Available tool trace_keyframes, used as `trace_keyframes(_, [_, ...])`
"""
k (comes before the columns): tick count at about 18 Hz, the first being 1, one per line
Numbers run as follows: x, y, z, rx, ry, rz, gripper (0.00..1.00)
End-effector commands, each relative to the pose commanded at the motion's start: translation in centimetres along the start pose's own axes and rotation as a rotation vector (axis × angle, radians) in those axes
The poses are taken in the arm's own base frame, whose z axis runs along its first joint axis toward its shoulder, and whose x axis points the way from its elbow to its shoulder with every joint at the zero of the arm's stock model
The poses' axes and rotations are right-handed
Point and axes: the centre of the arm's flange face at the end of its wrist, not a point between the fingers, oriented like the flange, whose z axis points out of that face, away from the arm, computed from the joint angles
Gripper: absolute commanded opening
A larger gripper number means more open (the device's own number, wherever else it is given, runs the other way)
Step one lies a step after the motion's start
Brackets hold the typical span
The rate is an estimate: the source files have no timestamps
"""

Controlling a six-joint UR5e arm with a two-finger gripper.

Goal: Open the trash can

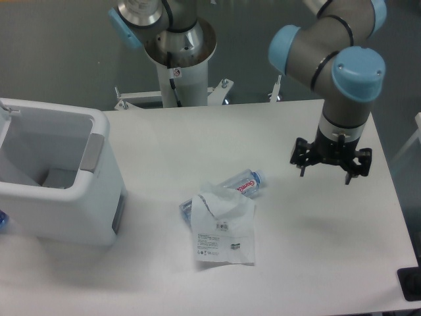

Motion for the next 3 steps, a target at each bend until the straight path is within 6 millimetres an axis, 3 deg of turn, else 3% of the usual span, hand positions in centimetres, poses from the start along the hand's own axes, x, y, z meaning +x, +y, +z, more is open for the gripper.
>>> trace_keyframes(3, [-0.22,0.35,0.54,-0.004,0.005,0.002,1.00])
